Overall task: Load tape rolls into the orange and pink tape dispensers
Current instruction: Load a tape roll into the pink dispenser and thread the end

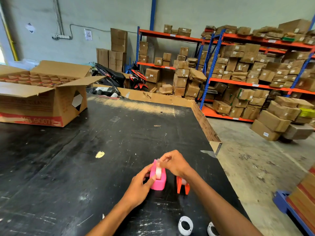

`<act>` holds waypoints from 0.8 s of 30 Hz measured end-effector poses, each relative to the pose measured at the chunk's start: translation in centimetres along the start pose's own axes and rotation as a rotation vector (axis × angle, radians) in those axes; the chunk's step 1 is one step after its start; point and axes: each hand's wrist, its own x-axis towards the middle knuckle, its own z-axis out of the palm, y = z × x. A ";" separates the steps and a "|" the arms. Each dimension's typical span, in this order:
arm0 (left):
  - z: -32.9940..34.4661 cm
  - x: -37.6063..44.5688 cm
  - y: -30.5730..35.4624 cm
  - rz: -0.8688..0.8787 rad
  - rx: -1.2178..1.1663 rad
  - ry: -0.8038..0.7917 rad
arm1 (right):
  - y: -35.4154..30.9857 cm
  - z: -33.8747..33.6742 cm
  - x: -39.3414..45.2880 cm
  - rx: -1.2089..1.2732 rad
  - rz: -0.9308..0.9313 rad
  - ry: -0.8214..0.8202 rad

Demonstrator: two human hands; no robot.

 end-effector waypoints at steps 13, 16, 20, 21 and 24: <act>-0.1 0.1 0.1 -0.020 0.022 -0.003 | -0.8 -2.4 2.9 -0.137 0.005 -0.284; -0.1 0.3 0.0 -0.028 0.039 0.003 | -1.1 -2.7 3.2 -0.212 -0.026 -0.408; -0.2 0.4 0.0 -0.033 0.053 -0.008 | -1.1 -2.7 3.0 -0.241 -0.058 -0.426; -0.2 0.4 0.0 -0.033 0.054 -0.008 | -1.1 -2.6 3.0 -0.252 -0.063 -0.418; -0.2 0.3 0.0 -0.044 0.054 -0.005 | -1.4 -2.4 2.6 -0.267 -0.087 -0.382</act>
